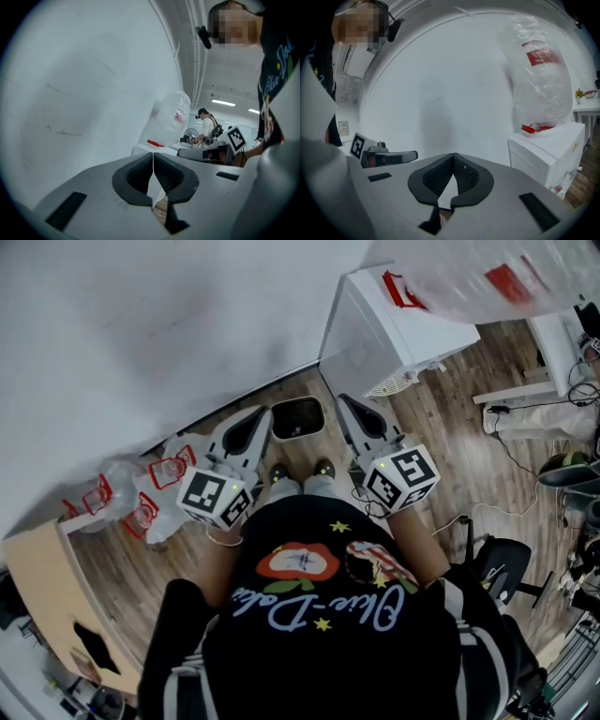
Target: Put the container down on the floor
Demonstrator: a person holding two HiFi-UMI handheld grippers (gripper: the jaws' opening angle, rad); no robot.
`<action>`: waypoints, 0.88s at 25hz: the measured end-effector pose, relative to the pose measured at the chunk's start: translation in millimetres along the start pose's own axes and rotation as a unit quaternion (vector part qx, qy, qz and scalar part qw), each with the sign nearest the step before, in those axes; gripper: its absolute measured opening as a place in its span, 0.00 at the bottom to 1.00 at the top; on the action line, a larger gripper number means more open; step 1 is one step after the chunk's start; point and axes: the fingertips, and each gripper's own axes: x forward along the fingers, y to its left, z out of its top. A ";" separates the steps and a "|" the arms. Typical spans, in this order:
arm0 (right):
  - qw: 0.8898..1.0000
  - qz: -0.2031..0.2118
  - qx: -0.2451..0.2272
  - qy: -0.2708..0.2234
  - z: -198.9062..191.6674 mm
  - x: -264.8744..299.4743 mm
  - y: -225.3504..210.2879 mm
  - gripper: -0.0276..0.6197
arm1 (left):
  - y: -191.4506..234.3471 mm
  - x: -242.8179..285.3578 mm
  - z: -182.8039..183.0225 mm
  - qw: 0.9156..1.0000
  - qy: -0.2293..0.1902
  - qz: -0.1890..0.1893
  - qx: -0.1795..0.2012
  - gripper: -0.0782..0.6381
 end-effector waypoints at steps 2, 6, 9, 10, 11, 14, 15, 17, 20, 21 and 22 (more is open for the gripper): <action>1.000 0.004 -0.005 -0.001 0.6 0.9 1.4 0.04 | -0.6 0.1 1.2 1.000 -0.001 -0.001 0.002 0.12; 1.000 0.003 -0.006 0.000 1.1 2.9 1.5 0.04 | -0.1 0.7 3.8 1.000 -0.003 -0.002 0.005 0.12; 1.000 0.005 -0.008 0.000 2.2 2.8 3.1 0.04 | 1.2 -0.6 7.1 1.000 -0.006 -0.001 0.005 0.12; 1.000 0.005 -0.010 0.000 2.4 2.3 3.8 0.04 | 1.6 -1.4 8.0 1.000 -0.007 0.001 0.004 0.12; 1.000 0.005 -0.011 0.000 2.4 1.6 4.2 0.04 | 1.9 -2.4 8.5 1.000 -0.008 0.002 0.002 0.12; 1.000 0.003 -0.013 0.002 1.7 0.2 3.7 0.04 | 3.9 -5.4 8.9 1.000 -0.010 0.006 -0.001 0.12; 1.000 0.001 -0.013 0.002 1.6 -0.1 3.6 0.04 | 4.7 -6.5 9.1 1.000 -0.011 0.007 -0.003 0.12; 1.000 0.000 -0.014 0.004 1.9 -0.4 3.7 0.04 | 6.1 -8.3 9.4 1.000 -0.013 0.009 -0.004 0.12; 1.000 0.000 -0.017 0.004 3.5 -0.5 4.1 0.04 | 6.9 -9.6 9.3 1.000 -0.012 0.010 -0.005 0.12; 1.000 0.000 -0.018 0.005 4.1 0.0 3.9 0.04 | 7.3 -9.4 9.3 1.000 -0.011 0.010 -0.005 0.12; 1.000 0.000 -0.019 0.005 4.7 0.6 3.6 0.04 | 7.7 -9.1 9.4 1.000 -0.010 0.010 -0.005 0.12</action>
